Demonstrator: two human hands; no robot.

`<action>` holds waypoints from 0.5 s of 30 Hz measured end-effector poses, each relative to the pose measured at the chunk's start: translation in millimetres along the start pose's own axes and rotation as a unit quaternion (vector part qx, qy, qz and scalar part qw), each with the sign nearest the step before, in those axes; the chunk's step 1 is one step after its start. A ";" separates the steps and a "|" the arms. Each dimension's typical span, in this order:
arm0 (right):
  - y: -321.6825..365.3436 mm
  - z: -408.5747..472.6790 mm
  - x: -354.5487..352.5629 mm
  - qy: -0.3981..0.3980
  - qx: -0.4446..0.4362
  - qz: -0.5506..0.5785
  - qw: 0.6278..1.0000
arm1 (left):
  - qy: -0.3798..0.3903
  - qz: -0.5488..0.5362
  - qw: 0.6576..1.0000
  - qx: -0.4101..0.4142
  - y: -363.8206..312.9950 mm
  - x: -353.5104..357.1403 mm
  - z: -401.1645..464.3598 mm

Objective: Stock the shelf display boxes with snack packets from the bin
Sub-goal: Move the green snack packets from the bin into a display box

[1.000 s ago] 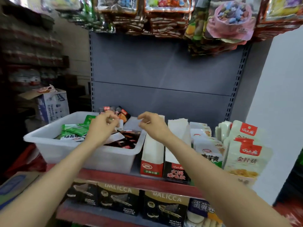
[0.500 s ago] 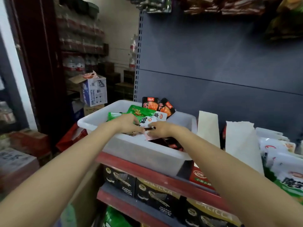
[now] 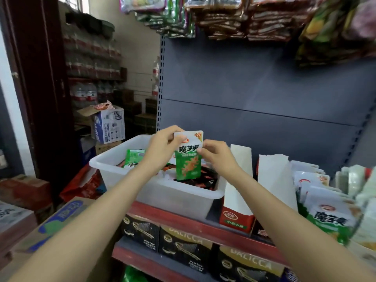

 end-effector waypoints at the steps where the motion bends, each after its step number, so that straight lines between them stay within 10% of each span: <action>1: 2.8 -5.8 -8.0 -0.023 0.008 0.021 0.999 | 0.009 -0.043 0.999 -0.014 -7.5 5.4 -0.7; 15: 48.5 -86.6 -165.1 -0.207 0.032 0.035 0.977 | 0.085 -0.149 0.985 0.008 -140.6 119.7 2.1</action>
Point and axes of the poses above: each hand's wrist, its own z-axis towards the middle knuckle, its own x-axis out of the palm, y = z × x, the point moved 1 cm from there along z, towards the middle knuckle, and after that the axes turned 12 degrees about z, right-handed, at the moved point
